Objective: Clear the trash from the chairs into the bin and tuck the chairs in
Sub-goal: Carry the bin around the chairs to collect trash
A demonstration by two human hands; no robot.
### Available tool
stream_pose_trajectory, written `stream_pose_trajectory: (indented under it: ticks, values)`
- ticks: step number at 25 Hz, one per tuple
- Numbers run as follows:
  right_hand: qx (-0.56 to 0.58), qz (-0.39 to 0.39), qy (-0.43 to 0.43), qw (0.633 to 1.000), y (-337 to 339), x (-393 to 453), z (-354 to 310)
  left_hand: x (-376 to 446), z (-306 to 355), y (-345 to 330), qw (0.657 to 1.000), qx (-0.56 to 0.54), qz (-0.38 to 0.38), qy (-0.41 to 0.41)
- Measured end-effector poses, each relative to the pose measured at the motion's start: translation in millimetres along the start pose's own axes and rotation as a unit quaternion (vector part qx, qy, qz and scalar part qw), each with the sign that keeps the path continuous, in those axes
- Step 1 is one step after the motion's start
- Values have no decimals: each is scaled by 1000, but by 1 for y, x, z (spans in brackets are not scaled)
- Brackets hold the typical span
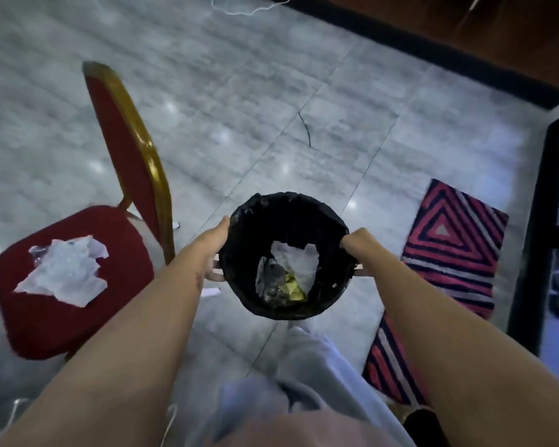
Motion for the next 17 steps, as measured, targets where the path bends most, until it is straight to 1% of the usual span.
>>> stream_pose_trajectory:
  ticks: [3, 4, 7, 12, 15, 17]
  values:
    - [-9, 1, 31, 999, 37, 54, -76, 28, 74, -17, 998, -56, 30, -9]
    - [-12, -1, 35, 999, 44, 66, -97, 35, 91, -18, 996, -75, 46, -5]
    - [-23, -17, 43, 999, 51, 115, -155, 62, 149, -19, 991, -121, 63, 3]
    - [-29, -41, 50, 998, 48, 191, -276, 210, 243, 19, 983, -148, 109, 19]
    - [-37, -50, 52, 997, 42, 222, -347, 194, 316, 36, 979, -167, 111, 32]
    - [-50, -61, 70, 994, 38, 240, -402, 203, 357, 53, 975, -184, 124, 28]
Point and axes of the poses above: each hand's wrist, its own x-axis towards the middle knuckle, its own y-axis out of the back of the hand, z = x × y, the point moved 9 cm from there along x, towards the middle knuckle, and after that the axes turned 6 degrees about -x, right-handed, at the moved point
